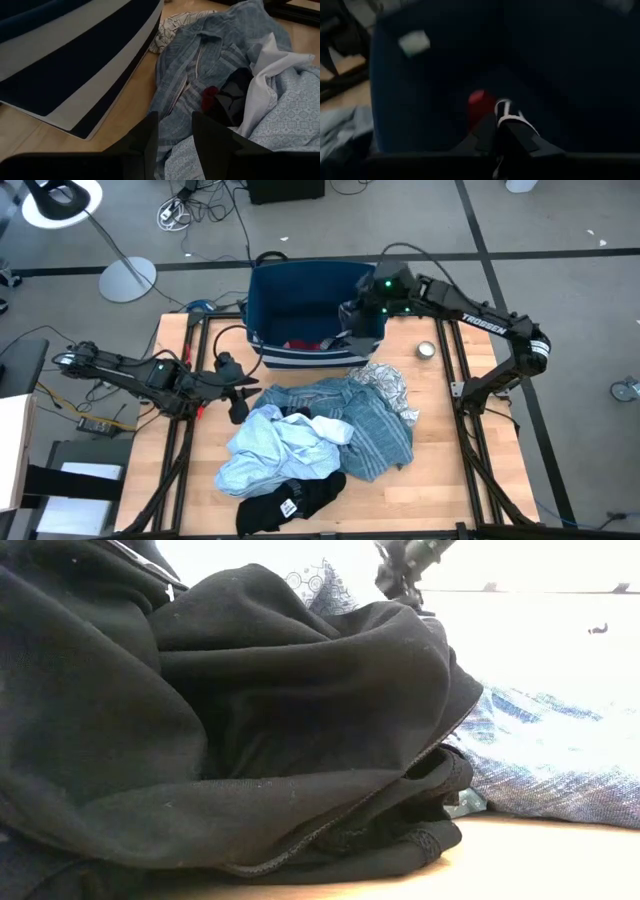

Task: Sort clothes
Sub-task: Put the gray boxer into the blue laundry organizer, then put the light blue shirt into the blue laundry organizer

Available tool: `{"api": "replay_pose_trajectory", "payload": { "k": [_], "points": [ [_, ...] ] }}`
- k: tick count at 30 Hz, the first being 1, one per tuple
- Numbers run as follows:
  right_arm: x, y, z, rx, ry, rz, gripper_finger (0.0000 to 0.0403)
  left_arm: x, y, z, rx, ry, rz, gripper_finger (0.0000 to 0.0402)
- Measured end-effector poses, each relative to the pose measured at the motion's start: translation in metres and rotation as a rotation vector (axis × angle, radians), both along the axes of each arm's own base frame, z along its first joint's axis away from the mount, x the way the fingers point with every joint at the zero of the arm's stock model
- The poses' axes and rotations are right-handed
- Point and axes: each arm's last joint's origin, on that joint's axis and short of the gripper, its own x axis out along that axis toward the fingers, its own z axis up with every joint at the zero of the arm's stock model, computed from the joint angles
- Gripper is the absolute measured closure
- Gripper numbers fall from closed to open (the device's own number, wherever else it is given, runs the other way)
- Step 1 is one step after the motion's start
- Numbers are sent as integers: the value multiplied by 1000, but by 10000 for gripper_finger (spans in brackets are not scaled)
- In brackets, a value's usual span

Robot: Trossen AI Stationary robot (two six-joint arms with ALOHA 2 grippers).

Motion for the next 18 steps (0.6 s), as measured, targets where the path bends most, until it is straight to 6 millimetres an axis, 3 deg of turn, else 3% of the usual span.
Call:
{"api": "replay_pose_trajectory", "payload": {
  "k": [3,7,12,18],
  "points": [
    [-1,2,-12,76,30,26,339,0,0,0,-9,-3,6,277],
    [-3,3,-11,91,60,40,287,0,0,0,-29,-10,20,277],
    [-10,7,8,63,92,68,236,0,-1,0,-61,-14,21,277],
    [-28,16,32,79,168,88,217,6,-7,-2,-146,-6,-42,277]
  ]
}}
